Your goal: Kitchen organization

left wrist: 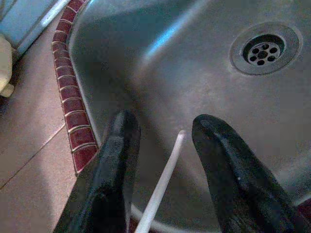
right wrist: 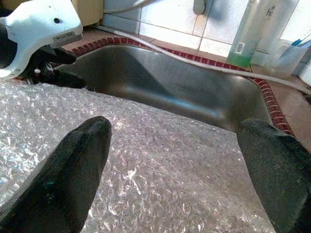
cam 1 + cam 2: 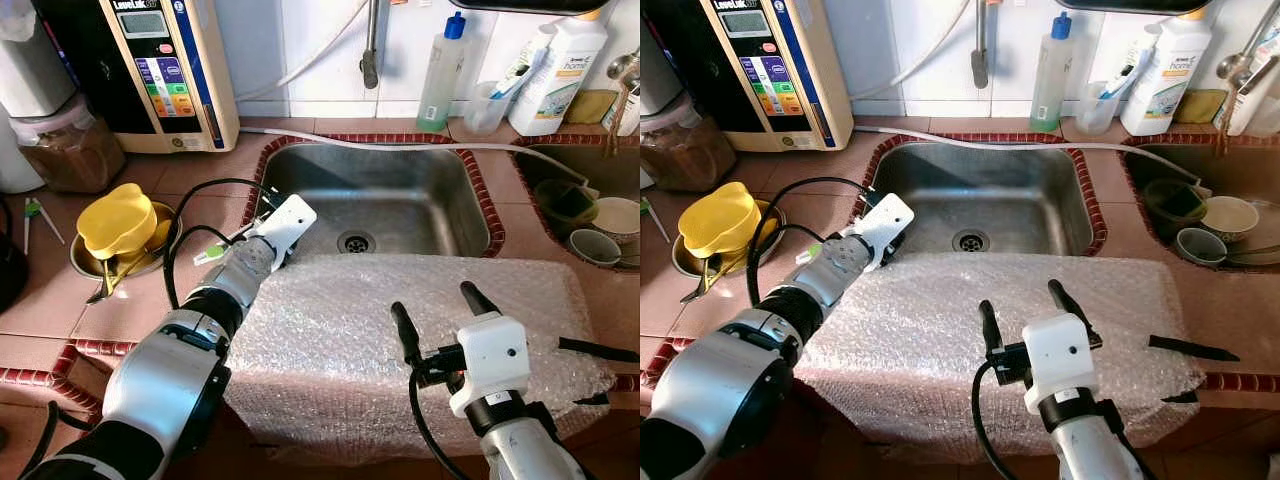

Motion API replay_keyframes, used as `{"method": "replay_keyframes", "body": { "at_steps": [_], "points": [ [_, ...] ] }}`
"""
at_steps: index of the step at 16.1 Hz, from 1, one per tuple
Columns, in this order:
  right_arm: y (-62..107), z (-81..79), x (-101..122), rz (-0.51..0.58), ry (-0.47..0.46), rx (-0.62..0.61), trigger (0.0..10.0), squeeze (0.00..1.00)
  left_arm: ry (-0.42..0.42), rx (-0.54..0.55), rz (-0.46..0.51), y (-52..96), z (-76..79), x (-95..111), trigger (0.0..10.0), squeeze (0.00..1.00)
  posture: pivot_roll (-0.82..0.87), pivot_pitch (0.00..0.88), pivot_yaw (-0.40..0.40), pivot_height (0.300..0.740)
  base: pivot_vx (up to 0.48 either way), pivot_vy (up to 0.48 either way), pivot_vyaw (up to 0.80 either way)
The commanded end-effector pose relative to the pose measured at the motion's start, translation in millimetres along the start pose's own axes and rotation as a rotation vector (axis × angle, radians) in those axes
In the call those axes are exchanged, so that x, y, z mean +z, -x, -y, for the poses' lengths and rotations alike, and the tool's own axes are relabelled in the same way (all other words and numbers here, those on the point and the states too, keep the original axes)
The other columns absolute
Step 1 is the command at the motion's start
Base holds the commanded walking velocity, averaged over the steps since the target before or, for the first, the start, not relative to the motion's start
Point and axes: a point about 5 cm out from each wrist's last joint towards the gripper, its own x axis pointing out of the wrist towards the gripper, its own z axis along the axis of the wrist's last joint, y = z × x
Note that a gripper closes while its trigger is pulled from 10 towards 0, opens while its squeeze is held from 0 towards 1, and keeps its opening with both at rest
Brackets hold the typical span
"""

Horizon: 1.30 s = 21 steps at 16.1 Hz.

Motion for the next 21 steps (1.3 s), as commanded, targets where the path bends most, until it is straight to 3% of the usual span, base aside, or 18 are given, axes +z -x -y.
{"method": "replay_keyframes", "body": {
  "at_steps": [1,14,21],
  "points": [
    [-0.2,2.1,-2.4,-0.018,0.002,-0.014,10.0,0.0,-0.005,-0.026,-0.055,0.6,3.8,-11.1,0.0,0.0,-0.06,0.088,0.069,0.74,0.0,0.0,0.0],
    [-0.1,2.5,-2.4,-0.014,0.004,-0.024,10.0,0.0,-0.066,-0.039,-0.057,0.9,5.1,-13.3,0.0,0.0,-0.07,0.075,0.078,0.74,0.0,0.0,0.0],
    [-3.7,4.4,-2.8,-0.007,0.009,-0.023,10.0,0.0,-0.062,0.055,0.061,1.3,-3.7,-0.3,0.0,0.0,-0.05,0.061,0.07,0.74,0.0,0.0,0.0]
  ]
}}
